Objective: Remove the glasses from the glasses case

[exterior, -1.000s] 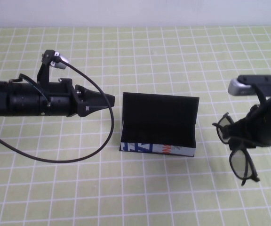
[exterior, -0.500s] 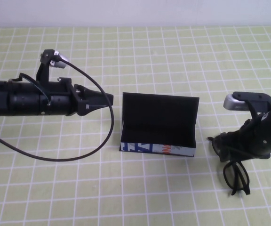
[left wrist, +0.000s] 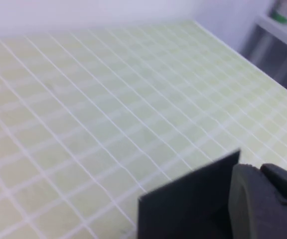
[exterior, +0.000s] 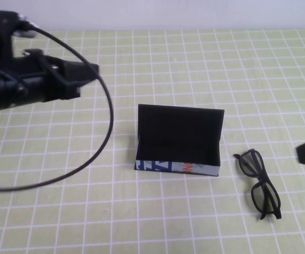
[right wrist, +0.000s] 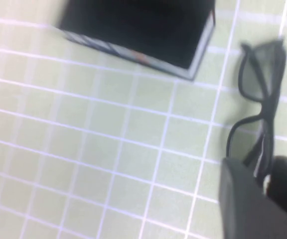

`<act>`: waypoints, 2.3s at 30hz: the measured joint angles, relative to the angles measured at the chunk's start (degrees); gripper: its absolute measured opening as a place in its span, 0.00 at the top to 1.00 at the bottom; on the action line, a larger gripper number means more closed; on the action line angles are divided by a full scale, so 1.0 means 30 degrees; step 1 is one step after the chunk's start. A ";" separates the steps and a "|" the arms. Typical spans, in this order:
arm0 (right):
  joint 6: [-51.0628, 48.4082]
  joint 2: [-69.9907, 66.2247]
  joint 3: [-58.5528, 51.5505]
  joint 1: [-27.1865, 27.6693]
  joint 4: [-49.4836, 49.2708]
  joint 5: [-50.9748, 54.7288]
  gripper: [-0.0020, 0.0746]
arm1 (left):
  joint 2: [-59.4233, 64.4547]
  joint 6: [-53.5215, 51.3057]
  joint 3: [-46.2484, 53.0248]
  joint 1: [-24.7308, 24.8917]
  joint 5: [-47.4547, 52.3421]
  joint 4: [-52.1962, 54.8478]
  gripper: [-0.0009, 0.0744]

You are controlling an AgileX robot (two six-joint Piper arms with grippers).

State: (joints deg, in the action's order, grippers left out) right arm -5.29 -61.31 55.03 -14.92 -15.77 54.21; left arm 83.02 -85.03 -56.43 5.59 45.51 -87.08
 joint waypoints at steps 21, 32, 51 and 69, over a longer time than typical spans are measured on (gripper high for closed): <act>0.0293 2.0195 -1.0580 0.0031 -0.0247 -0.8184 0.99 | -2.2544 -0.1648 1.4781 0.0000 -1.2143 -0.3257 0.99; -0.0783 1.8561 -1.7611 0.0031 -0.2699 -2.0013 0.99 | -2.5155 -0.1928 1.9287 0.0000 -1.4263 -0.3496 0.99; -0.0911 1.8552 -1.7806 0.0159 -0.2852 -1.7622 0.99 | -2.5155 -0.1928 1.9287 0.0000 -1.4533 -0.3692 0.99; -0.1915 2.0572 -1.8530 0.2699 -0.2147 -1.5638 0.99 | -2.5155 -0.1928 1.9287 0.0000 -1.4571 -0.3700 0.99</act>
State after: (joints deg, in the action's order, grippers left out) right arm -11.03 0.41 -0.56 -6.82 -22.21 7.29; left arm 7.56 -90.81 1.43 5.59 1.80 -98.18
